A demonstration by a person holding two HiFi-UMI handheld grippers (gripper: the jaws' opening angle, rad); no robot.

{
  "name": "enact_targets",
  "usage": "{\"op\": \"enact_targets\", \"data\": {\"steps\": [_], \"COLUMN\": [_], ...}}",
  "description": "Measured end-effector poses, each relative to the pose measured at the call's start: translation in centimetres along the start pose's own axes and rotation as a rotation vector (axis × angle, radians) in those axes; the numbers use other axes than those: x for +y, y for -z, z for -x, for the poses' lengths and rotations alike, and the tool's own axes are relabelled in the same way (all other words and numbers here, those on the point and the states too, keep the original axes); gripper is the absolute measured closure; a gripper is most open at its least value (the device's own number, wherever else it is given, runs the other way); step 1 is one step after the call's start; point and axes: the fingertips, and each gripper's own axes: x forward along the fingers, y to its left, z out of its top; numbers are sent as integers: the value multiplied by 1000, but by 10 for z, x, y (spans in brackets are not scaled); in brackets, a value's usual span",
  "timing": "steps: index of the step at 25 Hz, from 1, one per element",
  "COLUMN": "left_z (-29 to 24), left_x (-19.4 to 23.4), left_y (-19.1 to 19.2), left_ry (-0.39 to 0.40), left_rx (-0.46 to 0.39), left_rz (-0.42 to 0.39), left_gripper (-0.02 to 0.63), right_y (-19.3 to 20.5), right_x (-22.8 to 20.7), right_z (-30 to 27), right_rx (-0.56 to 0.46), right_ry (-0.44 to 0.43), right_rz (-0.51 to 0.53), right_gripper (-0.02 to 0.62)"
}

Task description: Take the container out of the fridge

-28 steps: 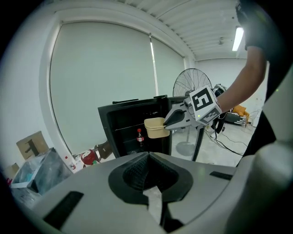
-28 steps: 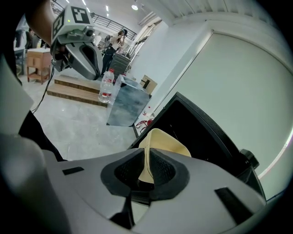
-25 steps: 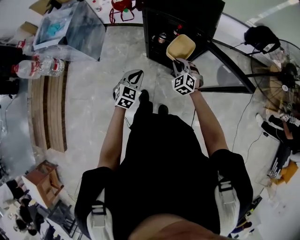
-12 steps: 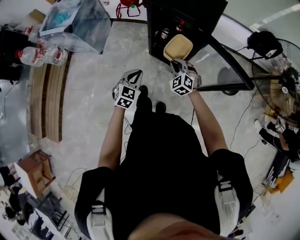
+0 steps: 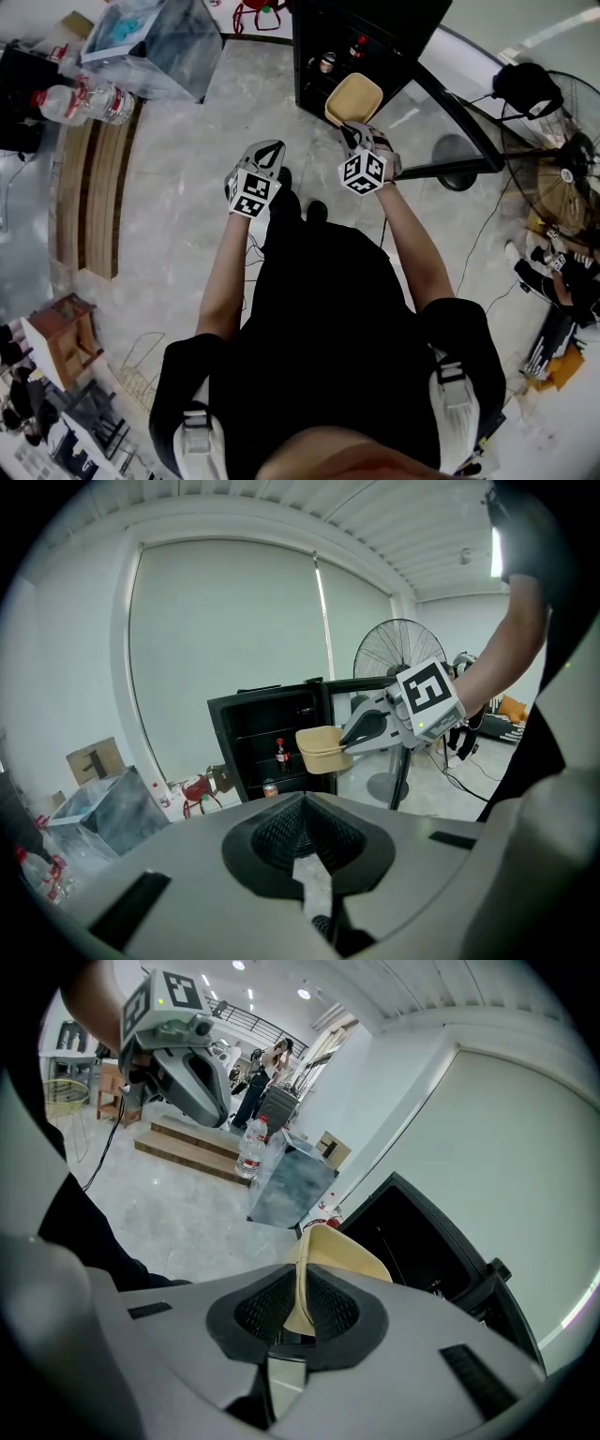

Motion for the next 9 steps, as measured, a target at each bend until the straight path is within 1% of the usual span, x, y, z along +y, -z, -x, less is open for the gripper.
{"op": "enact_targets", "data": {"steps": [4,9], "left_z": [3,6], "left_x": [-6,-8], "left_y": [-1,6], "left_ry": [-8,-15], "left_rx": [-3,1], "left_rz": [4,9], "left_gripper": [588,588], "right_y": [0,-2], "right_x": [1,5], "right_z": [5,4], "right_rx": [-9,-18], "right_ry": [-3,-5], "right_rz": [4,10], "right_gripper": [563,563]}}
